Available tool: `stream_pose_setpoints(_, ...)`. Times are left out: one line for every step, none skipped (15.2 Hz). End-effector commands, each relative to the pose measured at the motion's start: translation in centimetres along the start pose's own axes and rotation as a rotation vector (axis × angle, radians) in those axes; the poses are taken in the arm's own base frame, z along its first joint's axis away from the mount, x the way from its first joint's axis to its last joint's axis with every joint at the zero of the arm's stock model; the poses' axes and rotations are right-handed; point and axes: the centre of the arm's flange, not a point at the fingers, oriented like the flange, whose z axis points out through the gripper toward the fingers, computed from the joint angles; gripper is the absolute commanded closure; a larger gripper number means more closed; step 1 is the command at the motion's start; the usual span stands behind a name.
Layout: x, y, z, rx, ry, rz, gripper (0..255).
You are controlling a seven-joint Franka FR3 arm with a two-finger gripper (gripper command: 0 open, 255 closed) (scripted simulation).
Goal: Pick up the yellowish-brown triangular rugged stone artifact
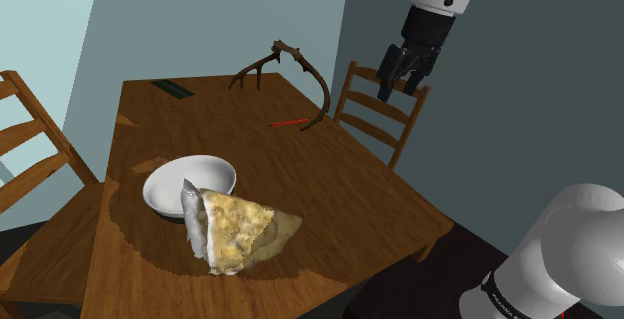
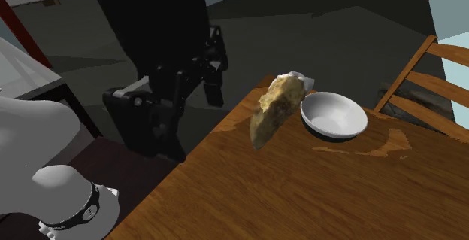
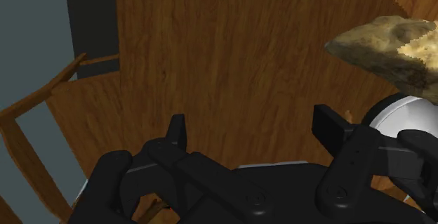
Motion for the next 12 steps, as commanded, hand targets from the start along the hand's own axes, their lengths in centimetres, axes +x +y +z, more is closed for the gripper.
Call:
stream_pose_setpoints(1.1,-3.0,0.2,-0.032,-0.001,-0.043,0)
stream_pose_setpoints(1.7,-4.5,0.4,-0.048,-0.002,-0.064,0)
stream_pose_setpoints(2.2,-5.9,0.6,-0.065,-0.003,-0.086,0)
stream_pose_setpoints(2.7,-7.4,0.8,-0.081,-0.004,-0.107,0)
stream_pose_setpoints(3.1,-8.8,1.1,-0.097,-0.005,-0.128,0)
stream_pose_setpoints(3.5,-10.3,1.3,-0.113,-0.006,-0.149,0)
stream_pose_setpoints(3.9,-11.8,1.6,-0.129,-0.007,-0.17,0)
stream_pose_setpoints(4.3,-13.2,2.0,-0.146,-0.008,-0.191,0)
stream_pose_setpoints(4.6,-14.7,2.3,-0.162,-0.009,-0.212,0)
stream_pose_setpoints(4.9,-16.2,2.7,-0.178,-0.01,-0.233,0)
stream_pose_setpoints(5.1,-17.7,3.1,-0.194,-0.011,-0.254,0)
stream_pose_setpoints(5.4,-19.1,3.5,-0.21,-0.012,-0.275,0)
